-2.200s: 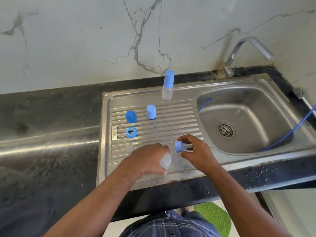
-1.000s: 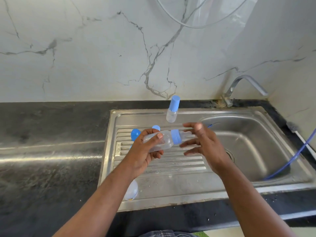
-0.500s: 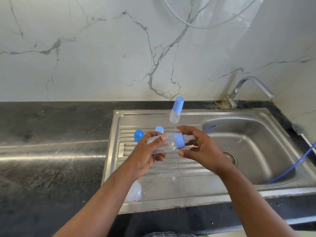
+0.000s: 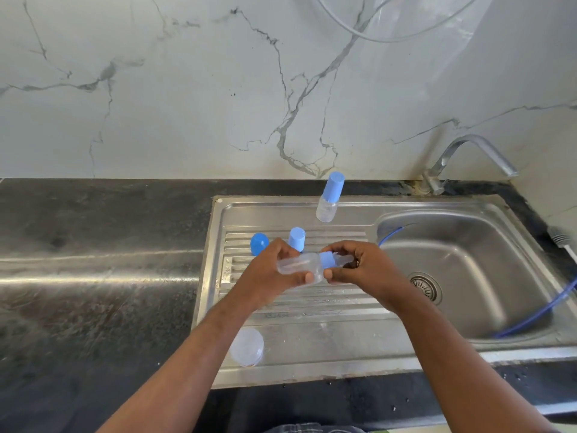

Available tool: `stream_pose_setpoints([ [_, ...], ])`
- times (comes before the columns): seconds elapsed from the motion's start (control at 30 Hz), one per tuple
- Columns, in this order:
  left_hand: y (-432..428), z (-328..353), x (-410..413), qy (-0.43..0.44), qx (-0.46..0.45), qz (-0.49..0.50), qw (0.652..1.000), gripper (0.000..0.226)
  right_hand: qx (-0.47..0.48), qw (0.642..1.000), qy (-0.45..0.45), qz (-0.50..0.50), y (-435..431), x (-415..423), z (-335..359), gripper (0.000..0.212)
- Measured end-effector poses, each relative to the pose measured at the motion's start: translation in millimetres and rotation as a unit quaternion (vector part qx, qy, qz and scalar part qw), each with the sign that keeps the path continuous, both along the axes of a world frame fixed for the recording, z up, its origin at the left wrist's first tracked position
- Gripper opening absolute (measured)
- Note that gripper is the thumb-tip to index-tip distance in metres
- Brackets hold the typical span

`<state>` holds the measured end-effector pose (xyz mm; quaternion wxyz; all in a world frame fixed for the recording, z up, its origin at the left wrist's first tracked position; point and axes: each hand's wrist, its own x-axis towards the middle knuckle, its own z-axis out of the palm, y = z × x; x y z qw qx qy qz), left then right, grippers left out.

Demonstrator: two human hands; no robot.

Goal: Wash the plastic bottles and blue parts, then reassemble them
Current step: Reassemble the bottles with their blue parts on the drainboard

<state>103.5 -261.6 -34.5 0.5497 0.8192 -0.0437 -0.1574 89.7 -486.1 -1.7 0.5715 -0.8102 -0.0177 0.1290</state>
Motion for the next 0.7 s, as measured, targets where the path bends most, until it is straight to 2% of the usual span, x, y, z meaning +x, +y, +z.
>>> stream_pose_setpoints([
  [0.07, 5, 1, 4, -0.024, 0.084, -0.063, 0.994, 0.059, -0.052, 0.998, -0.008, 0.034, 1, 11, 2, 0.037],
  [0.13, 4, 2, 5, -0.024, 0.101, -0.094, 0.99, 0.073, -0.059, 0.996, -0.01, 0.066, 3, 23, 6, 0.038],
  [0.2, 3, 1, 6, -0.024, 0.091, -0.065, 0.993, 0.07, -0.024, 0.997, -0.014, 0.069, 8, 35, 10, 0.033],
  [0.27, 7, -3, 7, -0.023, 0.081, -0.012, 0.996, 0.057, 0.058, 0.998, 0.007, -0.01, 16, 53, 3, 0.022],
  [0.3, 9, -6, 7, -0.021, 0.08, 0.01, 0.997, 0.052, 0.06, 0.996, 0.006, -0.065, 18, 64, -7, 0.026],
  [0.33, 11, -8, 7, -0.017, 0.074, 0.027, 0.997, 0.048, 0.007, 0.995, -0.009, -0.103, 21, 76, -21, 0.027],
  [0.37, 13, -10, 6, -0.012, 0.066, 0.038, 0.997, 0.044, -0.086, 0.99, -0.03, -0.104, 22, 88, -37, 0.024],
  [0.43, 14, -14, 6, -0.016, 0.06, 0.046, 0.997, 0.035, -0.248, 0.968, -0.046, -0.009, 27, 103, -67, 0.046],
  [0.47, 15, -16, 6, -0.028, 0.061, 0.048, 0.997, 0.029, -0.276, 0.959, -0.045, 0.04, 32, 108, -79, 0.058],
  [0.53, 16, -21, 9, -0.049, 0.06, 0.054, 0.995, 0.025, -0.287, 0.952, -0.054, 0.088, 40, 111, -97, 0.067],
  [0.63, 19, -22, 12, -0.044, 0.076, 0.064, 0.994, 0.023, -0.305, 0.946, -0.075, 0.082, 45, 110, -109, 0.056],
  [0.7, 21, -20, 11, -0.035, 0.059, 0.079, 0.995, 0.033, -0.296, 0.951, -0.082, 0.03, 43, 108, -106, 0.042],
])
